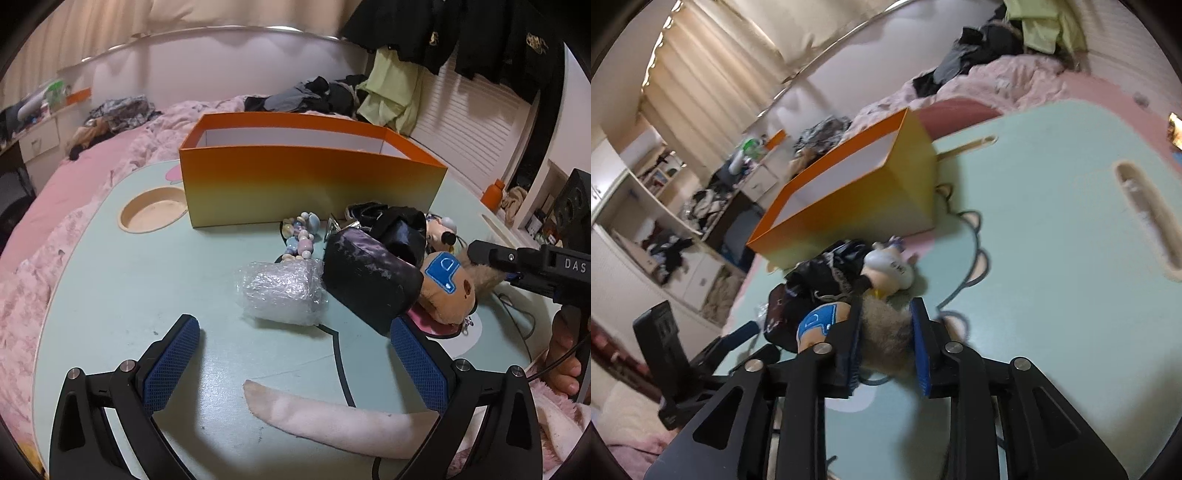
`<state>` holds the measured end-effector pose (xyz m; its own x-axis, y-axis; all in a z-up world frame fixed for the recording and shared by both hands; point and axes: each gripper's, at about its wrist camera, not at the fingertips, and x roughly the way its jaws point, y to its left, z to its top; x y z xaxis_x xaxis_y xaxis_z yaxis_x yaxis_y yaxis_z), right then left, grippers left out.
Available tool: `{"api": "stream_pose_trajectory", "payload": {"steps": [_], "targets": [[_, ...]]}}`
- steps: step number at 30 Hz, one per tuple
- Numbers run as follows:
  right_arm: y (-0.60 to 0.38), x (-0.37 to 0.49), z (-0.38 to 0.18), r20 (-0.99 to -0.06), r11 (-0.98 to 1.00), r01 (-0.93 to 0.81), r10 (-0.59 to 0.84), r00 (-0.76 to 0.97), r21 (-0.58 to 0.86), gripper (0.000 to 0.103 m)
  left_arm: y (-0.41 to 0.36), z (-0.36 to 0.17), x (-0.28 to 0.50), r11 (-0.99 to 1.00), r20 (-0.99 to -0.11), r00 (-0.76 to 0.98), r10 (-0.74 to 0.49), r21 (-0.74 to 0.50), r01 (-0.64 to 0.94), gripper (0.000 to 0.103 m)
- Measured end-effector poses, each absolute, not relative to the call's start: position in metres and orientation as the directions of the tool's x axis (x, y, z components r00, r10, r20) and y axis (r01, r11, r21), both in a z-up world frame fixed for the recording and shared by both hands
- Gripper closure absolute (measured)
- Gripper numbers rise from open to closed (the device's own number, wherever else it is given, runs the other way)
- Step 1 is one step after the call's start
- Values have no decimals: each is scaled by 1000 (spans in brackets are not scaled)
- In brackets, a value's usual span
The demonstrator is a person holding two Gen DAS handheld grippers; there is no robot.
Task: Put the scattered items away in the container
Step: 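Carry the brown fur plush out and set it beside the bear plush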
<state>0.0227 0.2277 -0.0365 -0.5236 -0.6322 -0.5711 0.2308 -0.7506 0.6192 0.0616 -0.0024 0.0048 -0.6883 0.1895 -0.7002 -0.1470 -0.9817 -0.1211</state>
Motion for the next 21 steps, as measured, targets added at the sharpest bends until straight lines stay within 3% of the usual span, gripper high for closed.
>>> {"api": "stream_pose_trajectory", "payload": {"steps": [6,8,9,12,16,18,21], "targets": [[248,39,-33,-517,-744,175,-593,-618,645,51,-7,4,66,-981,-698,-689,193,-127,-146,0],[259,51,-25,-477,-752,157,-550,-686,641,27,-8,4,66,-981,-700,-688,192,-124,-148,0],[264,56,-23,-468,-760,136,-519,-715,636,23,-8,4,66,-982,-703,-686,190,-120,-148,0],[267,57,-26,-545,-810,56,-441,-713,584,22,-13,6,68,-983,-711,-679,182,-107,-151,0],[243,53,-21,-662,-926,25,-288,-691,377,23,-21,27,67,-983,-684,-706,184,-114,-145,0],[230,52,-16,-679,-950,47,-255,-689,310,23,-25,49,62,-983,-648,-740,182,-119,-138,0],[224,47,-19,-685,-945,66,-278,-673,319,23,-27,84,51,-989,-584,-799,147,-101,-109,0]]}}
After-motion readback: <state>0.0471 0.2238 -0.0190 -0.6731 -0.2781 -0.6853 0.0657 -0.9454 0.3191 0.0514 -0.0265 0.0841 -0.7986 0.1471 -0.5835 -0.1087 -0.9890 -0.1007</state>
